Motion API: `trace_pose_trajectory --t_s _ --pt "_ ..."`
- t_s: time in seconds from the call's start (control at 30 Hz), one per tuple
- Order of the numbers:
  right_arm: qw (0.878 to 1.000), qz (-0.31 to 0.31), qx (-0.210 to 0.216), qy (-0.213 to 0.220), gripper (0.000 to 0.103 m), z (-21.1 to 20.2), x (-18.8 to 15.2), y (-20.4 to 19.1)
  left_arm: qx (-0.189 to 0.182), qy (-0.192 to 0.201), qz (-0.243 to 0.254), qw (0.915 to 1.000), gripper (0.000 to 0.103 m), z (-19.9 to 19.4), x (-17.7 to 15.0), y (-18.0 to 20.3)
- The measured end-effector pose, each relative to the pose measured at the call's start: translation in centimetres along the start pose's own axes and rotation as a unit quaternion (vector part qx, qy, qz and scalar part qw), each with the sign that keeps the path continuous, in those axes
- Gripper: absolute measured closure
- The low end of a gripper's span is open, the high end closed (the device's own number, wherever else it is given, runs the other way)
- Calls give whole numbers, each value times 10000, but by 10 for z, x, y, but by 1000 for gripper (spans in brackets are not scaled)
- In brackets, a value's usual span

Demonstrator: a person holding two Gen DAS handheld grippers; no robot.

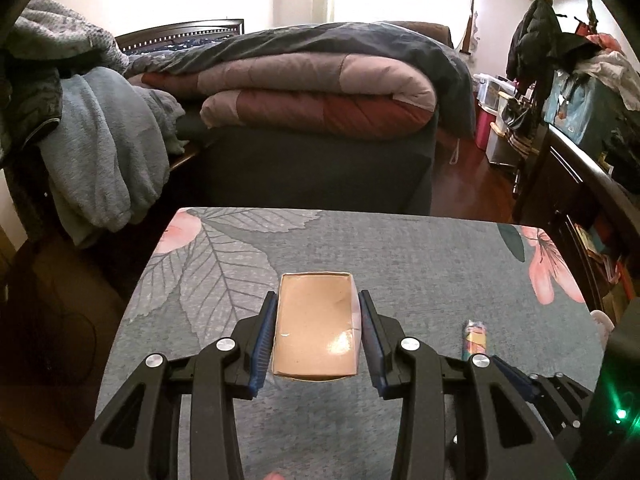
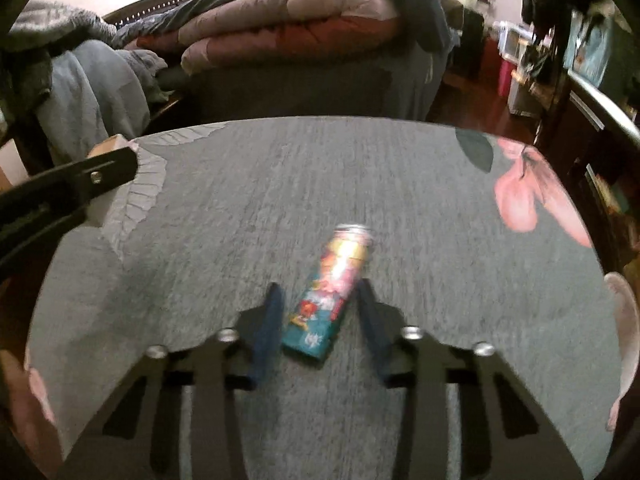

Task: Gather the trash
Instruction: 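Grasp the beige box with the left tool while the right tool grasps the colourful lighter, then carry the box and lighter over the wastebasket and open both tools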

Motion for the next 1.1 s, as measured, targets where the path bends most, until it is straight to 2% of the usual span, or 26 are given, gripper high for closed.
trace_pose_trajectory --t_s 0.27,0.5,0.77,1.1 --pt "9996 82 217 175 79 -20 -16 11 -2 13 -24 10000 63 -8 -3 -3" --pt "9969 506 384 464 79 -61 -40 43 -201 35 69 9998 63 -27 -14 21" --pt "9905 1112 399 703 79 -102 -77 96 -596 33 305 9978 63 -49 -32 71" --pt "9822 1664 77 873 79 -133 -128 160 -1081 -85 741 9913 63 -61 -58 148"
Point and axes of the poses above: each gripper's, at about its wrist camera, not at the fingertips, and z roughly the way its jaws point, y to its right, x to its top, the point moved 1 cm from there along z, roughly the way its jaws point, and after that the axes turned 13 degrees about -z, right-handed, at the moved point
